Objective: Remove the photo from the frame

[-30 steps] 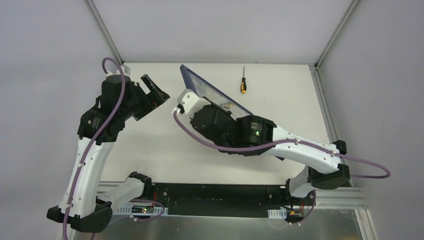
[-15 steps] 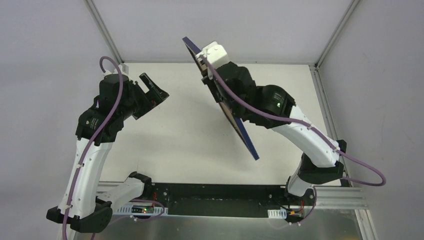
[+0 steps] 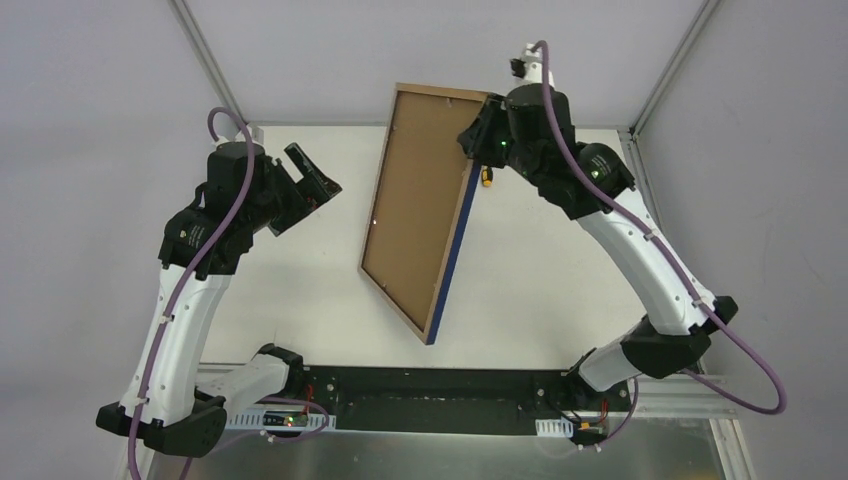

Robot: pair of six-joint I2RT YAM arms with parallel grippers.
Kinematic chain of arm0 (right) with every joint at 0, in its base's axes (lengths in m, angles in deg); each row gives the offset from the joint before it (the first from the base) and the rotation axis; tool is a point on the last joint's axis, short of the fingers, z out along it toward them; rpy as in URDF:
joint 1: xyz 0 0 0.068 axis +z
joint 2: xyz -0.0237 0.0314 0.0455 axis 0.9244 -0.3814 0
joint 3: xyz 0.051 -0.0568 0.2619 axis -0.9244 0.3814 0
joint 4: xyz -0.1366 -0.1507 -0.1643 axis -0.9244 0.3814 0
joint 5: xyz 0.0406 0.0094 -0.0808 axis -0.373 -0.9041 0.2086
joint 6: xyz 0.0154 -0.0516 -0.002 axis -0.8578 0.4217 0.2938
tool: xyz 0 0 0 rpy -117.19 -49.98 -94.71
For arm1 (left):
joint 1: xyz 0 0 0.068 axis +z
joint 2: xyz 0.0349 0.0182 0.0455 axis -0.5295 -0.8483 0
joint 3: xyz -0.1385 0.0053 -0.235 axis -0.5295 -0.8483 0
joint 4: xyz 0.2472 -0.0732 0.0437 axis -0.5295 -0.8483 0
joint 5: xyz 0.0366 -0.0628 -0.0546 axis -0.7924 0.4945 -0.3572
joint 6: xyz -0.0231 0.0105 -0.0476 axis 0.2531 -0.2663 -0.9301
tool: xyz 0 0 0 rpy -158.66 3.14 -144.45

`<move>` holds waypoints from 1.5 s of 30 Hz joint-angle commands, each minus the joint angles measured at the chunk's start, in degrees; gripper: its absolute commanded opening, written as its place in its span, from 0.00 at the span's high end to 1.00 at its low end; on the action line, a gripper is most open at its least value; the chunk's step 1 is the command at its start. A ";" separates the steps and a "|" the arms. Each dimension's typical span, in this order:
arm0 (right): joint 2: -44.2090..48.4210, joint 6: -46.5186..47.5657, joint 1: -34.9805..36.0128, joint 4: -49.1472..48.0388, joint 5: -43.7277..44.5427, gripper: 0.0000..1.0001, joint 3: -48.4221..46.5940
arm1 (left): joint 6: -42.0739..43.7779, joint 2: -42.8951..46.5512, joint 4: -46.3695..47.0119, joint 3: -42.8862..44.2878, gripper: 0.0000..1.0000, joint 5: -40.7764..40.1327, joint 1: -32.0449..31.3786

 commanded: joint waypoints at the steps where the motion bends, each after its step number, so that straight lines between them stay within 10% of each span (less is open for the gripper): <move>1: 7.61 -9.40 -7.56 -7.09 -6.89 1.00 14.10 | -0.06 0.47 0.91 1.17 0.15 2.00 0.51; 16: 34.22 -30.22 -30.91 -8.77 -4.34 1.00 61.78 | -4.52 -0.18 1.57 -6.06 0.16 6.13 0.43; 32: 45.59 -42.67 -31.62 2.58 5.06 1.00 81.92 | -9.43 -0.17 2.61 -15.33 0.16 11.64 0.43; 45: 41.38 -36.17 -27.00 13.53 -6.17 0.22 79.35 | -11.20 -0.72 3.71 -20.20 0.15 11.48 0.43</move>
